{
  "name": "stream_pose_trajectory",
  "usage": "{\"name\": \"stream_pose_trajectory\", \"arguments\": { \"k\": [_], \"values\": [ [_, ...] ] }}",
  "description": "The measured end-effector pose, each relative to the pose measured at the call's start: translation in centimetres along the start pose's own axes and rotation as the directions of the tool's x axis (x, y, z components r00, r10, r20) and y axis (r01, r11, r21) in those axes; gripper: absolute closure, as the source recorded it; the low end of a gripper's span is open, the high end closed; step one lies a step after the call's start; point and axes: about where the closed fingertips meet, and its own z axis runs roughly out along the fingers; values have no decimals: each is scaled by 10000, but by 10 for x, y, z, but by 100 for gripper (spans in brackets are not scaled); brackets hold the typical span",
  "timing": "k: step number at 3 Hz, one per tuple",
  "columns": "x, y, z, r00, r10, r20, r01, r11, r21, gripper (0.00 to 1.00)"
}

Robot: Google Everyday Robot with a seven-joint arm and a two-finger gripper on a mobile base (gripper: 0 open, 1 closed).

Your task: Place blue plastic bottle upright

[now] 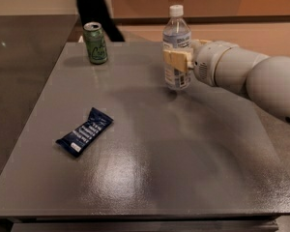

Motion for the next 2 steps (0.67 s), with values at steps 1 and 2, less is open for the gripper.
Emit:
{"name": "stream_pose_trajectory", "arguments": {
  "k": [1,2],
  "values": [
    [6,-9,-7,9976,-385,-580,374,9991,-195,100],
    [5,-8,-11,9916,-499,-1195,432,9974,-576,100]
  ]
}}
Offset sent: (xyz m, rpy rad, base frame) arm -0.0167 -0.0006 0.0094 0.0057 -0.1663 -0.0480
